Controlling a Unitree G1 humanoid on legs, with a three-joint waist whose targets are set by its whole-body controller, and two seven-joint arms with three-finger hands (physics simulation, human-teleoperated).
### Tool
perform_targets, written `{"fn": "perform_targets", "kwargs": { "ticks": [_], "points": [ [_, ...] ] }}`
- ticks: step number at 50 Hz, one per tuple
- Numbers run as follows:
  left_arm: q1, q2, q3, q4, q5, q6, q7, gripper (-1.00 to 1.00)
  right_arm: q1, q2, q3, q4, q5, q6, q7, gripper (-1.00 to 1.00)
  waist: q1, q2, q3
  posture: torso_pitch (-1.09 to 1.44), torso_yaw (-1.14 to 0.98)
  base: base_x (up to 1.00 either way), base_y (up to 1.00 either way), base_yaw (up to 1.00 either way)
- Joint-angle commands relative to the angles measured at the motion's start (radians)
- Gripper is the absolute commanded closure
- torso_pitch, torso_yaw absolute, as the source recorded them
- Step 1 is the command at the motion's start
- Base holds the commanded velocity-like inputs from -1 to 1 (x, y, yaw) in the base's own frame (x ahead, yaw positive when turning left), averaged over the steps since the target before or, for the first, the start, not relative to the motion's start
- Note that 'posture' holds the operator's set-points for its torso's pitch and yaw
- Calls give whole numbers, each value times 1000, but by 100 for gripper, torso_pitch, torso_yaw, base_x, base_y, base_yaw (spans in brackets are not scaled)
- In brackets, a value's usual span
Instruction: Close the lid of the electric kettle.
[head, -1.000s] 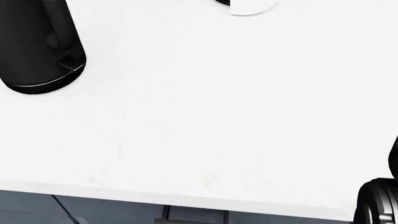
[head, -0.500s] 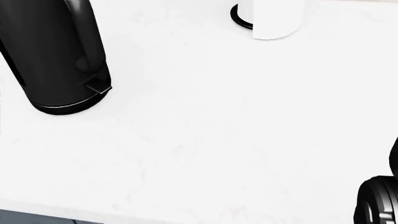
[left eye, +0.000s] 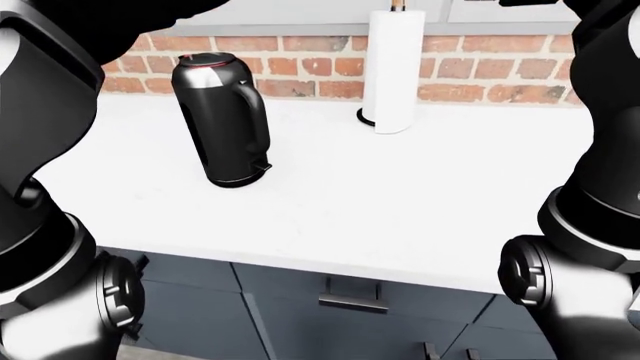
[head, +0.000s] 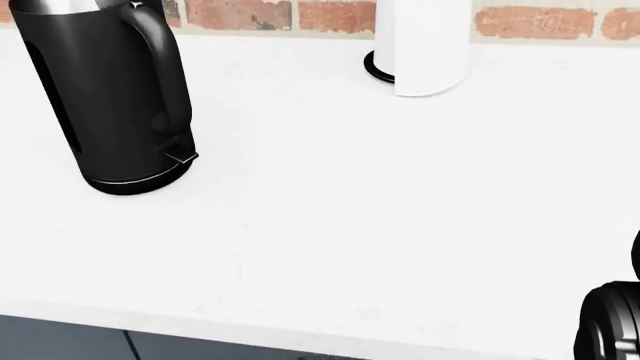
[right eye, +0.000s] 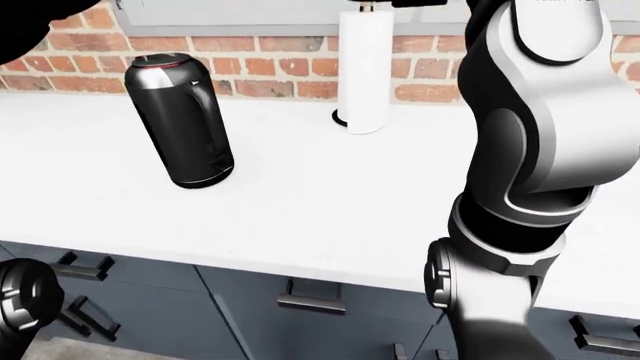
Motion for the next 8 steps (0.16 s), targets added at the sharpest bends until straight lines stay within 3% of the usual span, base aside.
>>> {"fn": "perform_targets", "kwargs": {
  "ticks": [1,8],
  "points": [
    [-27,10,9,-6,3,-26,-5,-100,-31,-8,-4,-12,-3,-19,-1,-100,0,1,-19,-29,0,0,0,0],
    [-28,9,7,-11,-1,-24,1,-100,-26,-5,0,-12,-8,-25,-3,-100,6,1,-60,-35,0,0,0,0]
  ]
}}
